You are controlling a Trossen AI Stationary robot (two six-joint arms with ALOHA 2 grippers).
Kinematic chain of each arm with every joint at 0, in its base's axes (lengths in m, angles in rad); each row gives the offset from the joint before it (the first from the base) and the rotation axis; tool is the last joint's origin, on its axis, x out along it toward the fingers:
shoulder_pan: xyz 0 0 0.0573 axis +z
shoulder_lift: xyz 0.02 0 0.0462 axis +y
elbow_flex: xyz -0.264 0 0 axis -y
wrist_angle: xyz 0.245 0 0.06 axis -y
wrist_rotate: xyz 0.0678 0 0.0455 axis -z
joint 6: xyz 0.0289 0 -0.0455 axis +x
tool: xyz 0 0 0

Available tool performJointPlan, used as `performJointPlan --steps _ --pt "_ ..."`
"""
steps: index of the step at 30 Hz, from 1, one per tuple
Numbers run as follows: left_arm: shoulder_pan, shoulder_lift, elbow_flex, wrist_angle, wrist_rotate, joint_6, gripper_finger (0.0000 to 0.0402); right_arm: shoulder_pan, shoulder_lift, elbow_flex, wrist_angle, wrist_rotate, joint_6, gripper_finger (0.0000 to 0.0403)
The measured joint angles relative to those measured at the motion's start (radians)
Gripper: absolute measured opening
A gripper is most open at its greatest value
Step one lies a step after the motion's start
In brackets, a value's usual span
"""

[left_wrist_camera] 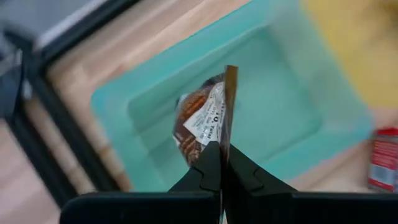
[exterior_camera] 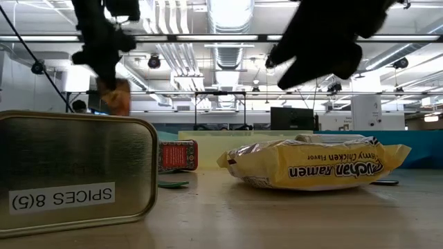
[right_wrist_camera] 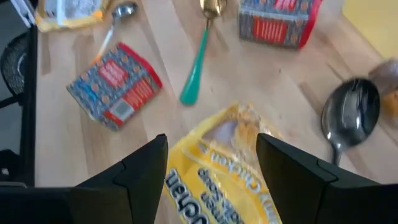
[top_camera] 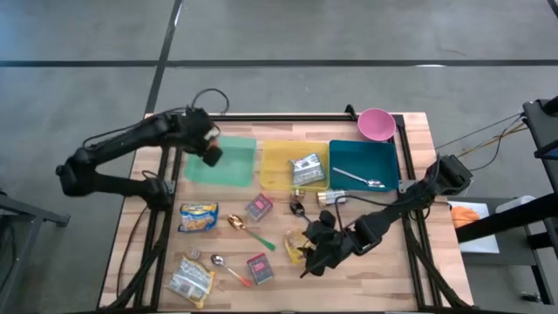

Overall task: Pick & Place Food Item
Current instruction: Put the orange seasoning pack into the green bin

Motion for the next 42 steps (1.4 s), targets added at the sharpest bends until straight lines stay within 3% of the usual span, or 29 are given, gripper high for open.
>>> performJointPlan --steps 3,6,12,31,42 --pt "0.118 0.001 -0.047 -0.001 0.041 0.04 0.0 0.0 0.0 -0.018 0.001 0.0 0.024 0.0243" --pt "0.168 0.009 -0.102 0.0 0.043 0.053 0.0 0.0 0.0 -0.023 0.002 0.0 0.026 0.0243" --pt "0.172 0.04 -0.188 0.005 -0.05 0.063 0.0 0.0 0.0 -0.023 0.014 0.0 0.026 0.0243" --pt "0.171 0.045 -0.221 0.003 -0.024 0.095 0.0 0.0 0.0 -0.028 0.03 0.0 0.015 0.0243" --pt "0.171 0.045 -0.222 -0.001 -0.023 0.082 0.0087 0.0 0.0 -0.032 0.031 0.0 0.017 0.0243"
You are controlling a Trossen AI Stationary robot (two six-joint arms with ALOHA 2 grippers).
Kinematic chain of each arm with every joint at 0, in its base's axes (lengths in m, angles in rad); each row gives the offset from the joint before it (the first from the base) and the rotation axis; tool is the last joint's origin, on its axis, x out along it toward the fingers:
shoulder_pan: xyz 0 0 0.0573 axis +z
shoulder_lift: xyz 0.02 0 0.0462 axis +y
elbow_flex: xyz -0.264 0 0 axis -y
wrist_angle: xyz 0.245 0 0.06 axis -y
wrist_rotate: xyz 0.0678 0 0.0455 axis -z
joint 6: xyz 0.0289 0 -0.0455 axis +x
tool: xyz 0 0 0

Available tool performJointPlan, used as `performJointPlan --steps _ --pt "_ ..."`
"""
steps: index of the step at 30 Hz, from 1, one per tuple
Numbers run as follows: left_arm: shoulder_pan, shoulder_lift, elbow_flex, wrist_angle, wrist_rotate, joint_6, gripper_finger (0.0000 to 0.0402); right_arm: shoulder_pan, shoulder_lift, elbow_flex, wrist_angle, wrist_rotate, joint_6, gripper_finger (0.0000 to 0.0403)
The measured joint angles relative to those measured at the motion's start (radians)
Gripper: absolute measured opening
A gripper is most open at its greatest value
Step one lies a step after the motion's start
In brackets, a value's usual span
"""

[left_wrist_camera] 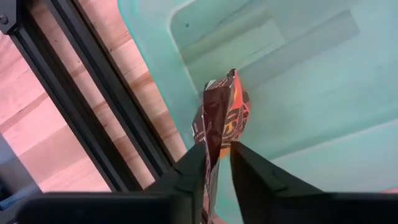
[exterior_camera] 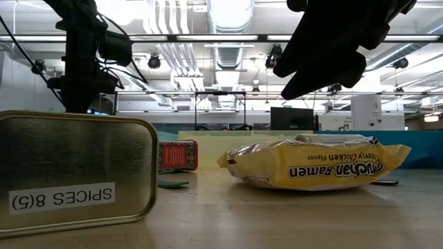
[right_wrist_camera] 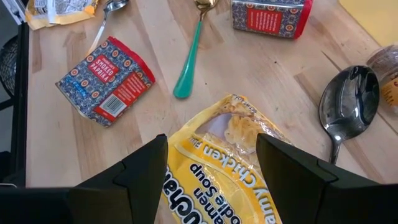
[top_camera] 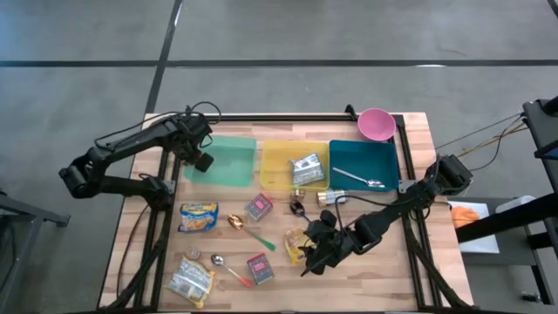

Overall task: Pick & Place Food Item
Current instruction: Put the orange seasoning pack into the green bin, then put the green spoon into the blue bin

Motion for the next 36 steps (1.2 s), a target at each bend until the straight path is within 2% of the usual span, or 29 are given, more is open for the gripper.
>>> performJointPlan --steps 20,28,36 --pt "0.0 0.0 0.02 -0.027 0.0 0.02 0.0233 0.0 0.0 0.0 0.0 0.0 -0.003 0.0243" --pt "-0.032 -0.036 0.07 -0.058 0.0 0.038 0.0243 0.0 0.0 0.0 0.0 0.0 0.0 0.0243" --pt "-0.176 -0.14 0.074 -0.055 0.0 0.066 0.0243 0.0 0.0 -0.017 0.001 -0.001 0.011 0.0243"
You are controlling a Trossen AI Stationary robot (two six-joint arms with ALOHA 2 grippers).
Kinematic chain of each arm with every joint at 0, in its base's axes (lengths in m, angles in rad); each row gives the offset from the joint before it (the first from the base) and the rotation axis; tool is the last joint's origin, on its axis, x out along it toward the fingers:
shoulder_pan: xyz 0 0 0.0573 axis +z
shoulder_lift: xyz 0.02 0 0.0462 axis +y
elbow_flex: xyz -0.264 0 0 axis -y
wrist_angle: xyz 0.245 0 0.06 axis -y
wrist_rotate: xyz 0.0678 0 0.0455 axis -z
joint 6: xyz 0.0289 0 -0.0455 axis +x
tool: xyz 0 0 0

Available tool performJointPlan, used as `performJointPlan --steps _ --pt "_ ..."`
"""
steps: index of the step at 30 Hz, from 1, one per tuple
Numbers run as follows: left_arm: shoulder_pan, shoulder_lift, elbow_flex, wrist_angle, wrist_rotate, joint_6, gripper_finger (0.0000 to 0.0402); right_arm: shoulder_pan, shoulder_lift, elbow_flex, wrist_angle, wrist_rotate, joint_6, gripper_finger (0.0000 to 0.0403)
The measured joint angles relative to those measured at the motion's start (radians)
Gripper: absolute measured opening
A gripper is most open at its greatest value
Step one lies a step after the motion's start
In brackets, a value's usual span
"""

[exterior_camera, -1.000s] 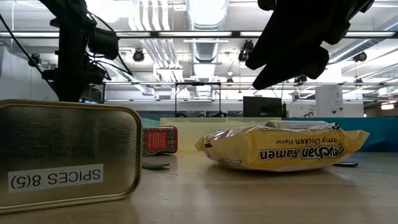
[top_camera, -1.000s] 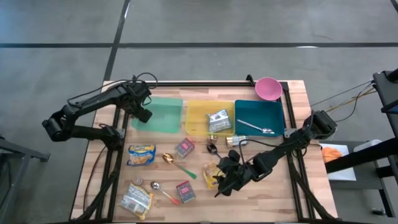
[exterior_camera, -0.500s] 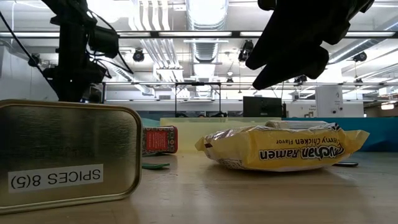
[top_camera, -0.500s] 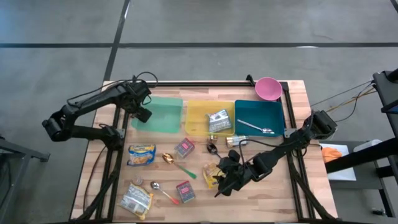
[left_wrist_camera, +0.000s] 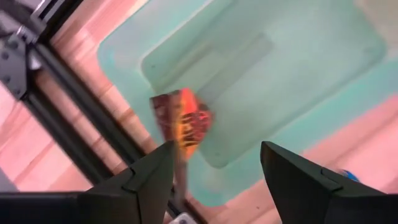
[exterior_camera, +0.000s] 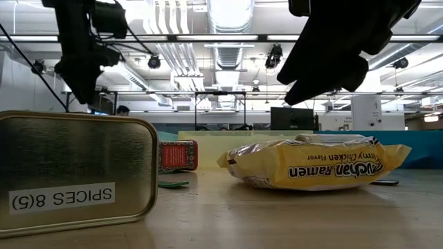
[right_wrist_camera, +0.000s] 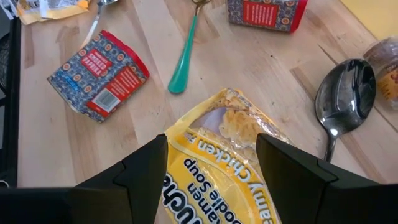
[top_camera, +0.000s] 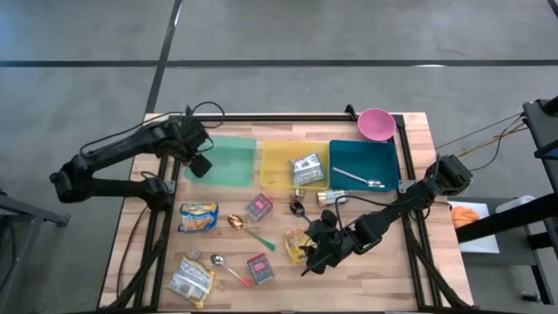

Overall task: Pick & Place Food Item
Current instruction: Put the green spoon into the blue bin

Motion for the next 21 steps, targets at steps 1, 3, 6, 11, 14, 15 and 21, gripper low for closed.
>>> performJointPlan --steps 1,3,6,11,14,15,21 --pt "-0.025 -0.012 0.0 0.0 0.0 -0.013 0.0243 0.0 0.0 -0.003 0.0 0.001 0.006 0.0243" --pt "-0.075 -0.029 0.0 0.005 0.0 -0.044 0.0243 0.0 0.0 -0.006 -0.001 0.008 0.024 0.0243" --pt "-0.163 -0.037 0.0 0.018 0.003 -0.086 0.0243 0.0 0.0 -0.007 -0.001 0.028 0.063 0.0243" --pt "-0.329 -0.02 0.0 0.06 0.01 -0.156 0.0243 -0.004 0.0 0.004 0.0 0.053 0.072 0.0243" --pt "-0.423 -0.014 -0.001 0.143 0.041 -0.178 0.0243 -0.007 0.0 0.017 -0.002 0.06 0.07 0.0243" --pt "-0.456 -0.015 -0.005 0.192 0.054 -0.183 0.0243 -0.008 0.0 0.024 -0.002 0.065 0.06 0.0243" --pt "-0.612 -0.017 -0.008 0.421 0.098 -0.19 0.0243 -0.032 0.0 0.091 -0.016 0.072 -0.028 0.0242"
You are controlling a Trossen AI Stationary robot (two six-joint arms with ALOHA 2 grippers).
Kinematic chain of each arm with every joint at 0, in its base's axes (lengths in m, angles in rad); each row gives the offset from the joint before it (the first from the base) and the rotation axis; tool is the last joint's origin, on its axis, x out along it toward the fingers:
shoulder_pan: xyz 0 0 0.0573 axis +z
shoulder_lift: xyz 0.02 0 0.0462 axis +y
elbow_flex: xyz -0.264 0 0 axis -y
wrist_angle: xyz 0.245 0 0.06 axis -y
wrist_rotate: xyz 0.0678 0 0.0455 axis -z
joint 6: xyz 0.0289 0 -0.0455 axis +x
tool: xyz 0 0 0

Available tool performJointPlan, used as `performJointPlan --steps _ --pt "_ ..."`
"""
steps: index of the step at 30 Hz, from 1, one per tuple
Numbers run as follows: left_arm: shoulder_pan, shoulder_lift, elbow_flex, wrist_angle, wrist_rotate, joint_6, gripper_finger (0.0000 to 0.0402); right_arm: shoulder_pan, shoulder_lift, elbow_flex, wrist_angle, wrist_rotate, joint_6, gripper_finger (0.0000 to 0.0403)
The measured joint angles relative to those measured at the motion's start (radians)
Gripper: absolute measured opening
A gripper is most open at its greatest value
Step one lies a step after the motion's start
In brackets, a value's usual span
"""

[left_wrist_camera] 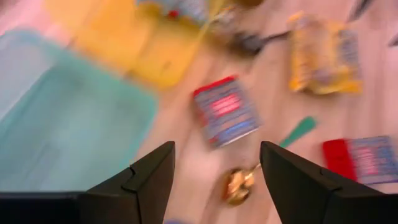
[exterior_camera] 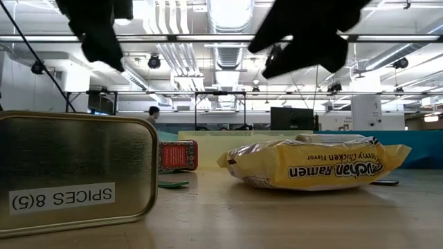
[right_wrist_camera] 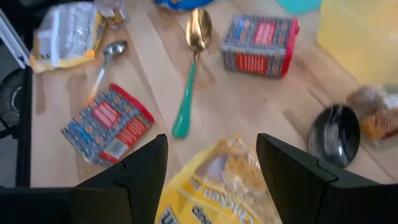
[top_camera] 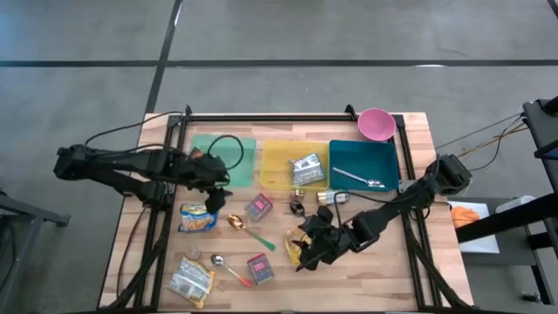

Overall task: Pick & Place Food Item
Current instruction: Put the green spoon into the blue bin

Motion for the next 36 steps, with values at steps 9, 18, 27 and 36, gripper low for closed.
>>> performJointPlan --steps 9,18,27,36 --pt "-0.099 -0.001 -0.038 0.13 0.053 0.134 0.0243 -0.106 0.0 0.05 -0.031 -0.178 -0.027 0.0242" --pt "-0.1 -0.018 -0.054 0.102 0.157 0.233 0.0243 -0.177 0.029 0.081 -0.032 -0.215 -0.097 0.0242" --pt "-0.101 -0.049 -0.102 0.187 0.01 0.137 0.0243 -0.21 0.22 0.313 -0.223 -0.268 -0.208 0.0242" --pt "-0.102 -0.195 -0.323 0.447 0.06 0.037 0.0243 -0.218 0.298 0.509 -0.392 -0.281 -0.263 0.0242"
